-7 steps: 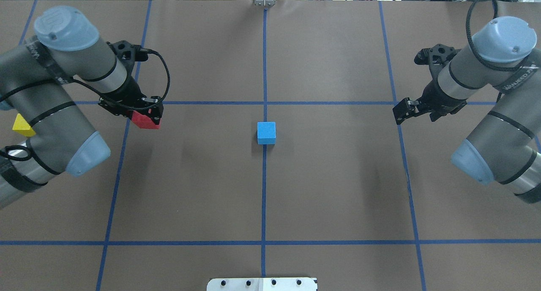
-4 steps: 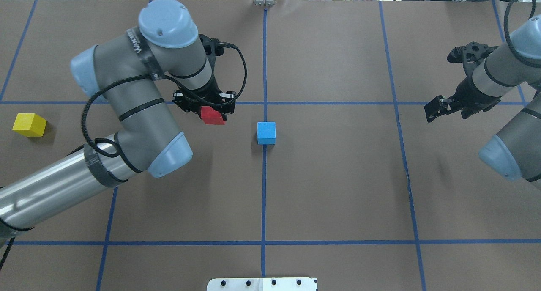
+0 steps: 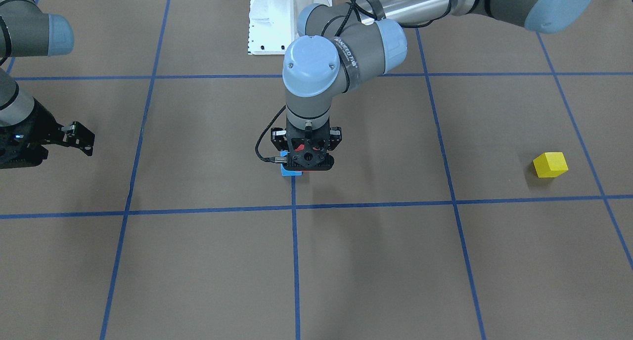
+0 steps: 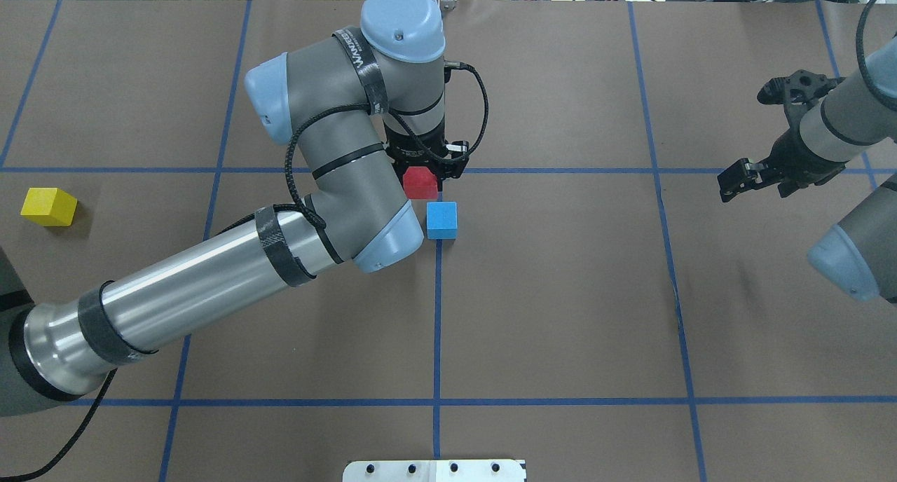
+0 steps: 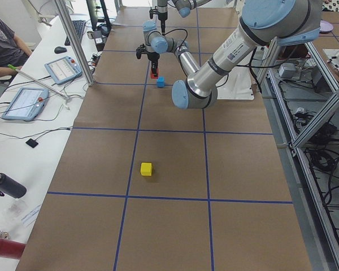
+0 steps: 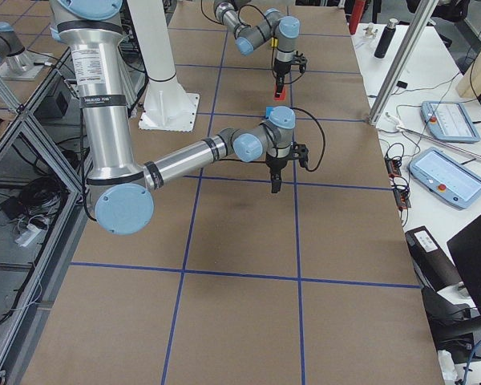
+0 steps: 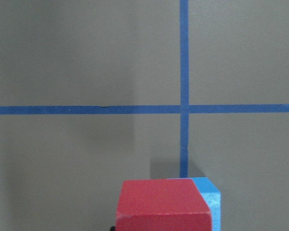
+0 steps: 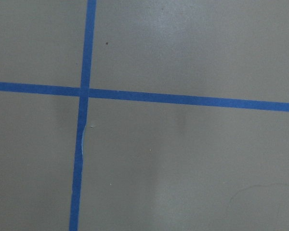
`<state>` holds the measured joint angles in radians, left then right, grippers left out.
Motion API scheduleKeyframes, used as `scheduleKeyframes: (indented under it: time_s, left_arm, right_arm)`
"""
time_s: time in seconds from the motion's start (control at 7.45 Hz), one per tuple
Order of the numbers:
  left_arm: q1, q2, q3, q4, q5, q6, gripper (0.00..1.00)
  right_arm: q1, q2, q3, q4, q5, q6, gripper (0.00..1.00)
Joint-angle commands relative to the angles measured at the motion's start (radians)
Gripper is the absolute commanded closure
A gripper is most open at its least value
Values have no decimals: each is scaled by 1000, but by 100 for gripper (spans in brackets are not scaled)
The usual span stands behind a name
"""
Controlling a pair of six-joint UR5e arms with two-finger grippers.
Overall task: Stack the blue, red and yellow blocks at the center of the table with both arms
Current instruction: 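Carry the red cube with the left gripper above the blue cube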
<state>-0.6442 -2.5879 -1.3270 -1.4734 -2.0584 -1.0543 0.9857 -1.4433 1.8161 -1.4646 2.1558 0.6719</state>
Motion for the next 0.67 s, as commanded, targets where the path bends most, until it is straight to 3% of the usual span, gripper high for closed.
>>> scheduleKeyframes:
  time_s: [0.0, 0.54]
  left_arm:
    - [36, -18, 40, -4, 15, 13, 100]
    - [51, -21, 63, -36, 29, 13, 100]
  right_arm:
    - [1, -3, 0, 3, -1, 0, 0]
    - [1, -3, -1, 3, -1, 1, 0]
